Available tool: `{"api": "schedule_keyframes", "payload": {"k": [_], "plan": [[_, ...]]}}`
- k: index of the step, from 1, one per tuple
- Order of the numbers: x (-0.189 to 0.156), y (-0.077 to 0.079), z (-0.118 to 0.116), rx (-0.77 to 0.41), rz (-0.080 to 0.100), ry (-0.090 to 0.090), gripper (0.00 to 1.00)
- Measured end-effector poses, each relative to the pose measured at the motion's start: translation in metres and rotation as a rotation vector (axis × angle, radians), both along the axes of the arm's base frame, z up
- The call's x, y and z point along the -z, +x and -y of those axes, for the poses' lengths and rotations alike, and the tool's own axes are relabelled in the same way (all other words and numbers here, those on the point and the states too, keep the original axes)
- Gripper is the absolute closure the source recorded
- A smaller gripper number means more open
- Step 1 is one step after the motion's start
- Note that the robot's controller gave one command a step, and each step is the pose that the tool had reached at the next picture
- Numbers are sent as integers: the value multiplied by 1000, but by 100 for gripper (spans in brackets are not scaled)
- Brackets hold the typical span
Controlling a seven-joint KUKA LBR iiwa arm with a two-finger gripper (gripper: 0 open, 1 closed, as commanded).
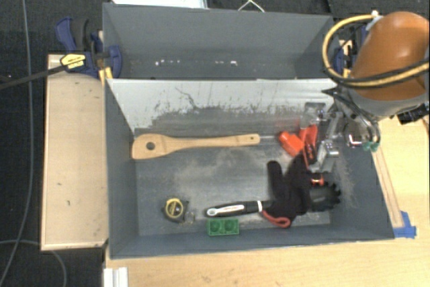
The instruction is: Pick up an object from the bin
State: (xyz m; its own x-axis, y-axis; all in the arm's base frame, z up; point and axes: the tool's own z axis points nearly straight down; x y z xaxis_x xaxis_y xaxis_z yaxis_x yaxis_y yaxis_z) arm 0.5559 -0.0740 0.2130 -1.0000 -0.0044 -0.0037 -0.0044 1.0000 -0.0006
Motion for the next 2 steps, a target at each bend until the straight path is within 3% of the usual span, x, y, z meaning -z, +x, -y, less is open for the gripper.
{"api": "schedule_keyframes", "payload": {"k": [1, 2], "plan": [[0, 0, 0, 0, 0, 0, 0], [53, 12, -43, -257, -1, 1, 0]]}}
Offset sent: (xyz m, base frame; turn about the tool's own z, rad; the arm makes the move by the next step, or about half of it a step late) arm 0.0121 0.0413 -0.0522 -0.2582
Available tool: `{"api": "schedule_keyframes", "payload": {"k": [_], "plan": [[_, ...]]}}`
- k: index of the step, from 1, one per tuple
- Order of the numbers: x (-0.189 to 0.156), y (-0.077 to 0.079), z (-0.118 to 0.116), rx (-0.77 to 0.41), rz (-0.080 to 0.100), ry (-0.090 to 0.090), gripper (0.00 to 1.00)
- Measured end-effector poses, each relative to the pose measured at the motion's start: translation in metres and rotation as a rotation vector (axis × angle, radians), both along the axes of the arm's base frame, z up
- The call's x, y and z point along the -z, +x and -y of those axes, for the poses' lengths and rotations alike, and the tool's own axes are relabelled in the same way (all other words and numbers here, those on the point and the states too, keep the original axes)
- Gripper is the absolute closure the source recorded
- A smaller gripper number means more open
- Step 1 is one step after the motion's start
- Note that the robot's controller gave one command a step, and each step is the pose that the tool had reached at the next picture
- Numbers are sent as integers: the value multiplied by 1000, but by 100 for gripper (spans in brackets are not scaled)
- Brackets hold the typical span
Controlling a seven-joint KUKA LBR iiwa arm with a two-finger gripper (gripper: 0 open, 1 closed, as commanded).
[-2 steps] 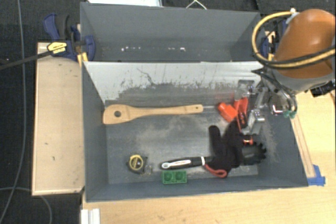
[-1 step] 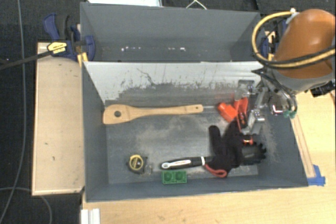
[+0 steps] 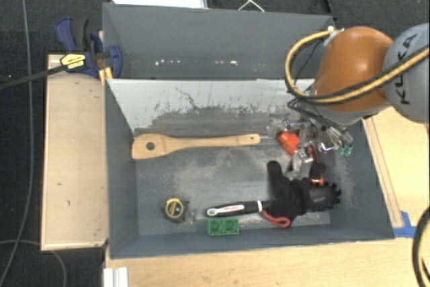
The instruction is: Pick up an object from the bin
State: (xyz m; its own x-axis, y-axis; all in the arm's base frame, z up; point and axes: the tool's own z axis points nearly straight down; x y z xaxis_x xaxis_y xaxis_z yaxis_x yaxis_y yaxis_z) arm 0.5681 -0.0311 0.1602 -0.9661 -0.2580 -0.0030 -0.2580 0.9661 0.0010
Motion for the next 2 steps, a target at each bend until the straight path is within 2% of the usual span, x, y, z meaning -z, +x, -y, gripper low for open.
{"api": "schedule_keyframes", "payload": {"k": [1, 2], "plan": [[26, -12, 15, 283, 1, -1, 0], [-31, 12, 99, -214, 7, -2, 0]]}}
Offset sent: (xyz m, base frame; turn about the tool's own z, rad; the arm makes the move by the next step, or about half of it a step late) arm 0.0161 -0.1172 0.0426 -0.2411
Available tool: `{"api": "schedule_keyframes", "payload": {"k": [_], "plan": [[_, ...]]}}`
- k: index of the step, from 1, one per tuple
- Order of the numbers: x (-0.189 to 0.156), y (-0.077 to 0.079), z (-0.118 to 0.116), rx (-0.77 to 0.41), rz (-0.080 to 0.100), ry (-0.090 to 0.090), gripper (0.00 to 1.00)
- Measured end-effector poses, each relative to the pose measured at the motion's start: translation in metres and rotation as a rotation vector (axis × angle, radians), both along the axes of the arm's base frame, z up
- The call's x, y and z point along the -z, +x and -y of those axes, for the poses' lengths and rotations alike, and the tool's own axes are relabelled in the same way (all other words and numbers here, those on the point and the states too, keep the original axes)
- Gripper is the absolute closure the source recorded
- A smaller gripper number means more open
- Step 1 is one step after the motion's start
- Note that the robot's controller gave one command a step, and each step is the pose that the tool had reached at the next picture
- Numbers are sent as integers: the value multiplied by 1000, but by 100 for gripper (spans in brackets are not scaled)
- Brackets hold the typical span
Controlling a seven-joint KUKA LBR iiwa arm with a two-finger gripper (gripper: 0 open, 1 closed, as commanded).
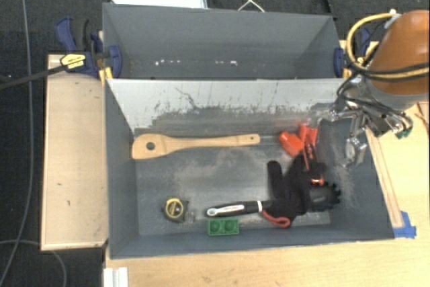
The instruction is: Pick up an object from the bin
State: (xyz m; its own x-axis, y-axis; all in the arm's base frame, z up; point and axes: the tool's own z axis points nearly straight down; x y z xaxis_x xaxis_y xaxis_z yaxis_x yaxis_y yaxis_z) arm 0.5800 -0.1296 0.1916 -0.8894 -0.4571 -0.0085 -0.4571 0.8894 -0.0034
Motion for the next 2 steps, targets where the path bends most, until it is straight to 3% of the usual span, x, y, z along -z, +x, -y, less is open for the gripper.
{"api": "schedule_keyframes", "payload": {"k": [1, 2], "plan": [[26, -16, -11, 451, -6, 3, 0], [53, -6, -11, 279, 1, 0, 0]]}}
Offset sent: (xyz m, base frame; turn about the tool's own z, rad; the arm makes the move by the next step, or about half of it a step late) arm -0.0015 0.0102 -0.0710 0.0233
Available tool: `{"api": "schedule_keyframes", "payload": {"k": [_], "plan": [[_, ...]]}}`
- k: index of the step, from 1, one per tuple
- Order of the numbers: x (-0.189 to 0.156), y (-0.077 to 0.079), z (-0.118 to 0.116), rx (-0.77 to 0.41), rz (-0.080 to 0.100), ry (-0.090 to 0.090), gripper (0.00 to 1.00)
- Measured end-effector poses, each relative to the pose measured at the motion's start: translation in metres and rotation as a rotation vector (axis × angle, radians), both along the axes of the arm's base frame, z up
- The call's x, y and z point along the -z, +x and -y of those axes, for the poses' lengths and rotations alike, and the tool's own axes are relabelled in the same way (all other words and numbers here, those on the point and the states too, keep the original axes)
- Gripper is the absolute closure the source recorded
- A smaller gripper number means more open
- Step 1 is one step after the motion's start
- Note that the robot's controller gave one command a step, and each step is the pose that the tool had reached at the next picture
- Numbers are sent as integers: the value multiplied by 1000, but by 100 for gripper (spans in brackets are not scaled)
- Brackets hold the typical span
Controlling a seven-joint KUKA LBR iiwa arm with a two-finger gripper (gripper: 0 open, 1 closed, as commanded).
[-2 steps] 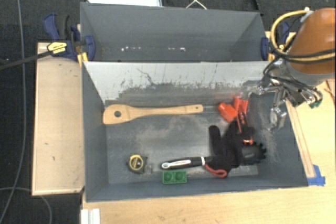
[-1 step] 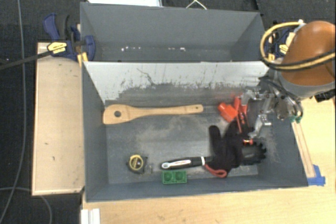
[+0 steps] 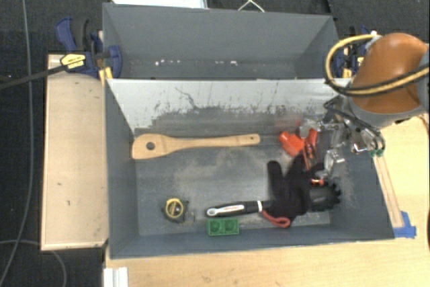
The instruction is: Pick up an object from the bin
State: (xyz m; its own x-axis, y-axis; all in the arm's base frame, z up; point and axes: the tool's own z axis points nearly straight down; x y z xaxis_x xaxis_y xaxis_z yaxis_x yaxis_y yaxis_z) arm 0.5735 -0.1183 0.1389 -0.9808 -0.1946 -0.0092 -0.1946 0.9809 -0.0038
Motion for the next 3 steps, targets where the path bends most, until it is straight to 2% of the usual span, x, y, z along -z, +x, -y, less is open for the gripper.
{"api": "schedule_keyframes", "payload": {"k": [1, 2, 3], "plan": [[12, -2, -4, -153, 1, -1, 0], [-57, -56, -6, -272, 6, -4, 0], [54, -26, -19, -116, 1, 1, 0]]}}
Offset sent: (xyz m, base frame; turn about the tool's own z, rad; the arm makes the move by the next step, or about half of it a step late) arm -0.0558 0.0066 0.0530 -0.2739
